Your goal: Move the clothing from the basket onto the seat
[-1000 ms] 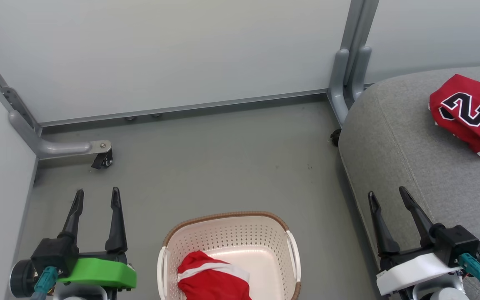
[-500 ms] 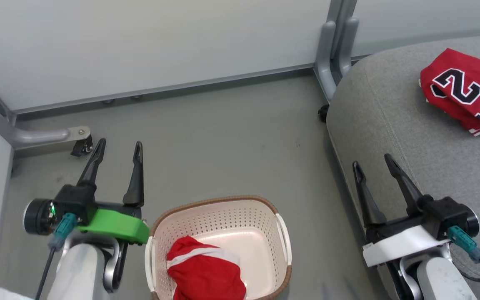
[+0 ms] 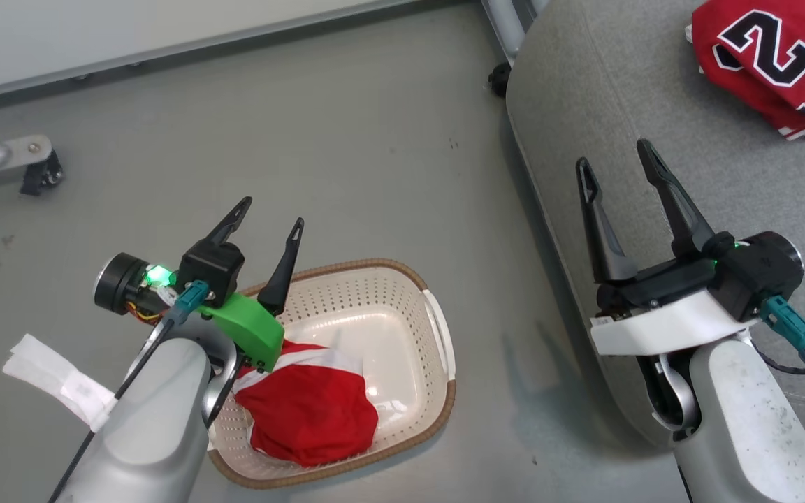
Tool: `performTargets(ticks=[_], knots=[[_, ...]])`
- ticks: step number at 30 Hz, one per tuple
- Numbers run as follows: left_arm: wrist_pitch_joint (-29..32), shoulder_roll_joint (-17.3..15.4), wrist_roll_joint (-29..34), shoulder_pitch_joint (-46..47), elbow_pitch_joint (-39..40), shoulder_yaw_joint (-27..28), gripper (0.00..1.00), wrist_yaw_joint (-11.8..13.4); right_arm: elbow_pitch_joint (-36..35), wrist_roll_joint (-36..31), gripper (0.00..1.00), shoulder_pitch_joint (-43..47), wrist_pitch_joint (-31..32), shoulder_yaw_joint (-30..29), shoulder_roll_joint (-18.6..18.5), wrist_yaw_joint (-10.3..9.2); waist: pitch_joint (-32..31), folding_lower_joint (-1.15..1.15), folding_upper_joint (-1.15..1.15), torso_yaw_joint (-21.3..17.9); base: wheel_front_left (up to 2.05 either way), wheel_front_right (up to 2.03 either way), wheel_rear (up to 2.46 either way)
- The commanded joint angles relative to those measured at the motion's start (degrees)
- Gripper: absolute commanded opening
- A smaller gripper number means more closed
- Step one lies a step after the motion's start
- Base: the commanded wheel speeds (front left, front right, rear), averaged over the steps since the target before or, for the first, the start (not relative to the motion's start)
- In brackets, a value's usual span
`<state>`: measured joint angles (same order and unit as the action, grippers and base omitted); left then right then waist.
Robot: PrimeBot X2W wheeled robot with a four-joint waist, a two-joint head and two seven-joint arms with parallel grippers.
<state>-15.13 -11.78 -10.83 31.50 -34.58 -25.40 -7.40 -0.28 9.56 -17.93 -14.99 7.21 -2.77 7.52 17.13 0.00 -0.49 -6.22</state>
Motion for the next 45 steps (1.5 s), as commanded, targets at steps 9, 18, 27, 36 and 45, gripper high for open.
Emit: performTargets(ticks=[9,18,27,36,45], knots=[[0.0,-2.2,-3.2,9.2,-12.4,-11.0,1.00,-0.1,-2.0,0.8,1.00,-6.6,-0.2,1.2,-0.1,-0.06,15.3,0.00,0.49,-5.6,0.00,0.00,0.00],[0.9,-4.1,-4.9,16.7,-23.6,-20.7,1.00,0.0,-4.2,1.9,1.00,-11.9,-0.2,3.2,-0.1,-0.06,24.7,0.00,0.49,-7.8,0.00,0.00,0.00],[4.8,-4.8,-7.6,21.0,-30.8,-29.0,1.00,0.0,-5.8,3.1,1.00,-14.9,-0.2,3.9,-0.1,-0.06,30.7,0.00,0.49,-9.5,0.00,0.00,0.00],[9.6,-5.9,-9.6,24.3,-34.3,-37.2,1.00,0.0,-7.1,3.5,1.00,-16.0,-0.2,3.9,-0.1,-0.06,34.9,0.00,0.49,-10.3,0.00,0.00,0.00],[12.8,-6.9,-9.8,29.6,-36.9,-41.6,1.00,0.0,-8.9,3.4,1.00,-15.7,-0.2,3.9,-0.1,-0.06,38.5,0.00,0.49,-10.5,0.00,0.00,0.00]])
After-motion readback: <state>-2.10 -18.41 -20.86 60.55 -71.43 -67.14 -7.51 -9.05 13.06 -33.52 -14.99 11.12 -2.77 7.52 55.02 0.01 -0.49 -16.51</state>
